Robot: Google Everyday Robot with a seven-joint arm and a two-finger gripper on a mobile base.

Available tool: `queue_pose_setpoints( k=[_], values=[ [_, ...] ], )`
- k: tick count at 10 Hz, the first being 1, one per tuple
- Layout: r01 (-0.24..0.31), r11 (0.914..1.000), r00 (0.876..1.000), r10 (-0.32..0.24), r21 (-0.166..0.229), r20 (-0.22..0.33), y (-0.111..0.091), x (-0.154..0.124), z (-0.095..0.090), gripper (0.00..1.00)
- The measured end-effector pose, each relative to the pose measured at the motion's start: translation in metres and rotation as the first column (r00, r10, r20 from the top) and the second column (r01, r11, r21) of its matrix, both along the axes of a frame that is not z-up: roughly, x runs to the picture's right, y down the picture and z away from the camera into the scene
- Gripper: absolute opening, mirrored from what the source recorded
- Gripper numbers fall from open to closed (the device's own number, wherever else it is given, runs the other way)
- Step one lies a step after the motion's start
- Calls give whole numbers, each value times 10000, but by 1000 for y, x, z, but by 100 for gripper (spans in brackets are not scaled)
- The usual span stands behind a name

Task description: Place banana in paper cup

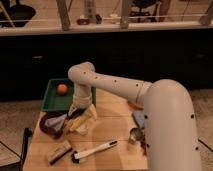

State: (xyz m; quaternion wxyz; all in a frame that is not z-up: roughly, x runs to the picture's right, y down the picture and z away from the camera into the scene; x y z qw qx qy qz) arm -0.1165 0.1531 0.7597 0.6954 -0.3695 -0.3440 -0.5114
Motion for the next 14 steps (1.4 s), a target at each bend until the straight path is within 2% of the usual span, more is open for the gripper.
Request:
queue_pose_setpoints(
  k=[8,14],
  values=[
    [171,9998,9987,-173,56,488,-18,10,1,80],
    [182,9998,9984,-185,61,528,-20,10,1,80]
  ],
)
